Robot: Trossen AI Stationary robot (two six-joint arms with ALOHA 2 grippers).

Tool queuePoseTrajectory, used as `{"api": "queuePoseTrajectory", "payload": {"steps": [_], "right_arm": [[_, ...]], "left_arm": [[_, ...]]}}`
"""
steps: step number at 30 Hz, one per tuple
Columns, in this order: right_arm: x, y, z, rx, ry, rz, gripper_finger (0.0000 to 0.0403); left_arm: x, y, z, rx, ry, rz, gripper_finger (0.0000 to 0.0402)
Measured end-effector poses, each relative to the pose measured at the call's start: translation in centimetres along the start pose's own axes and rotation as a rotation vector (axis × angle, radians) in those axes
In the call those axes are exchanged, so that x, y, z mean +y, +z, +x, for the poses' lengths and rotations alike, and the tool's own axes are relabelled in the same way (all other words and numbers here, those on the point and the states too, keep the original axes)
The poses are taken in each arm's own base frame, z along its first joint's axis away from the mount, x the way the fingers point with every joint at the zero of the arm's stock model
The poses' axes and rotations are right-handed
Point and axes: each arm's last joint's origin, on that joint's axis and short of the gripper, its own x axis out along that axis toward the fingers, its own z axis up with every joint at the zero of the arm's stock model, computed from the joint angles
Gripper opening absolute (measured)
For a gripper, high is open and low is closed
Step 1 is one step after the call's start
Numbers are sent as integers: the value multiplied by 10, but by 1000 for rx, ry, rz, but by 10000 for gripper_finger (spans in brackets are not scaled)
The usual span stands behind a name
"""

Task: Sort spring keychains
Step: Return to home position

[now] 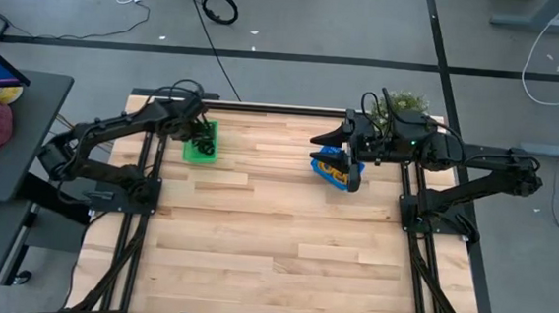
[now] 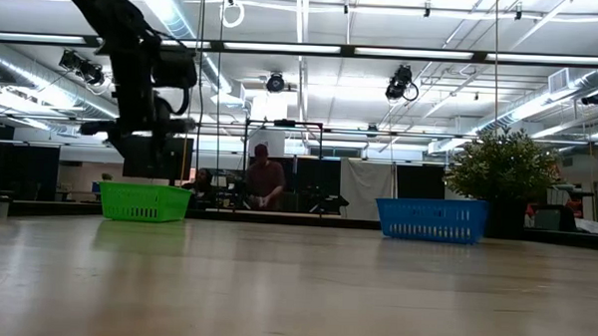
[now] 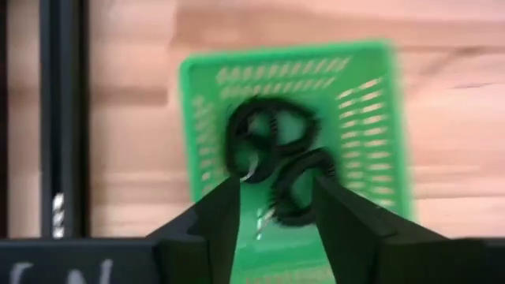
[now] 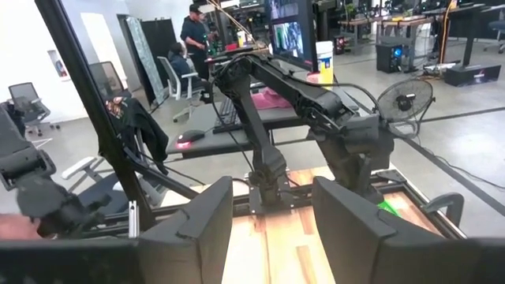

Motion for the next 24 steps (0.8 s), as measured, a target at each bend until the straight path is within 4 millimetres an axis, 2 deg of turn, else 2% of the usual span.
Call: {"api": "queuePoseTrajectory", "payload": {"steps": [5,13,17,22,24], "right_arm": [[1,4,-9,-15,2,-1,178],[3,15,-31,-77,-2,-3,178],[3,17,-35,-87,-17,-5,178],[0,17,-35,-88,-32,-4,178],[-2,17,-35,-89,-39,-4,178]], "left_arm": [[-9,-3,-27,-167,-107,70,182],[-12,-24,-112,-569,-461,25,176],[-9,-37,-148,-730,-646,40,171],[-7,-50,-161,-811,-635,111,160],[-12,-53,-167,-814,-726,211,152]]}}
